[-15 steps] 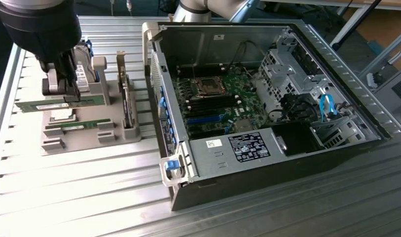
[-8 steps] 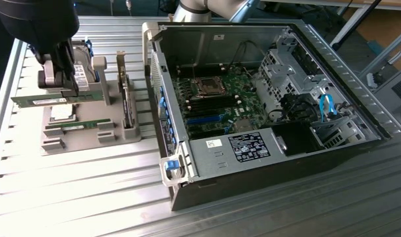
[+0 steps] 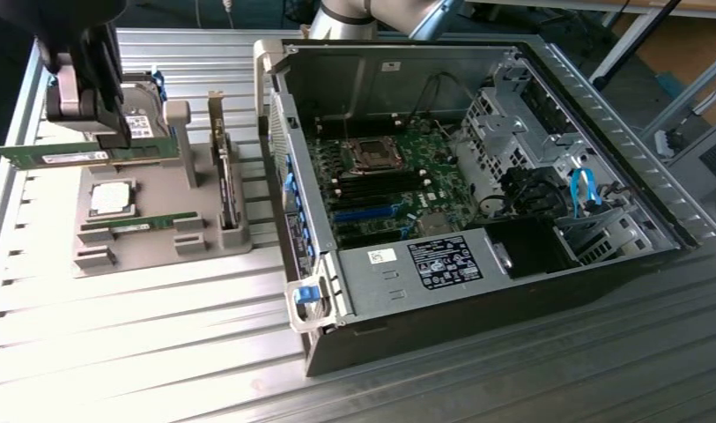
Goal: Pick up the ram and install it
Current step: 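Pick up the ram and move it above insertion slot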
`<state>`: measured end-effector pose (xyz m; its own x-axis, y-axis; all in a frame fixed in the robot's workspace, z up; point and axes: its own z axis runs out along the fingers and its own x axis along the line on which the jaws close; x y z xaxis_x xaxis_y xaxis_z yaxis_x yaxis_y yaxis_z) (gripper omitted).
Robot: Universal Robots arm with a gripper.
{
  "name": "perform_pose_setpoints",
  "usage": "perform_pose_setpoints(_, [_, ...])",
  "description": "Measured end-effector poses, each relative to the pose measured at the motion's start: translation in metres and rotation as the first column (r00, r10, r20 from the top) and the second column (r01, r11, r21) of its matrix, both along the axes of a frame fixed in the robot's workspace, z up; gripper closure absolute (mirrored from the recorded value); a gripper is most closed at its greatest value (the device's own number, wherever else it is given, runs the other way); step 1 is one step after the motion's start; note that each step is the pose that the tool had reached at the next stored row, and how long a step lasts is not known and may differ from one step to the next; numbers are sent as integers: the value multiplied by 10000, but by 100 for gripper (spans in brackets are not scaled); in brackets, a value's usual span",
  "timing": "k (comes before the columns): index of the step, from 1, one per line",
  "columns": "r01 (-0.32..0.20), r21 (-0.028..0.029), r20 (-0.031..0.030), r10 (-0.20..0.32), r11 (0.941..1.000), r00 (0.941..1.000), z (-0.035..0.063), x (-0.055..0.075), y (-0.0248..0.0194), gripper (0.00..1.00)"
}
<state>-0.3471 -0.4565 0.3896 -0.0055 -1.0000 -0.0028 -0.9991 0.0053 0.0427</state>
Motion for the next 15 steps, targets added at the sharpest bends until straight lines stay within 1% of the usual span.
perform_pose_setpoints(3, [0, 2, 2, 0, 10000, 10000, 73, 0, 0, 88])
perform_pose_setpoints(8, [-1, -1, -1, 1, 10000, 10000, 76, 4, 0, 88])
perform_pose_setpoints(15, [0, 0, 0, 0, 10000, 10000, 81, 124, 0, 88])
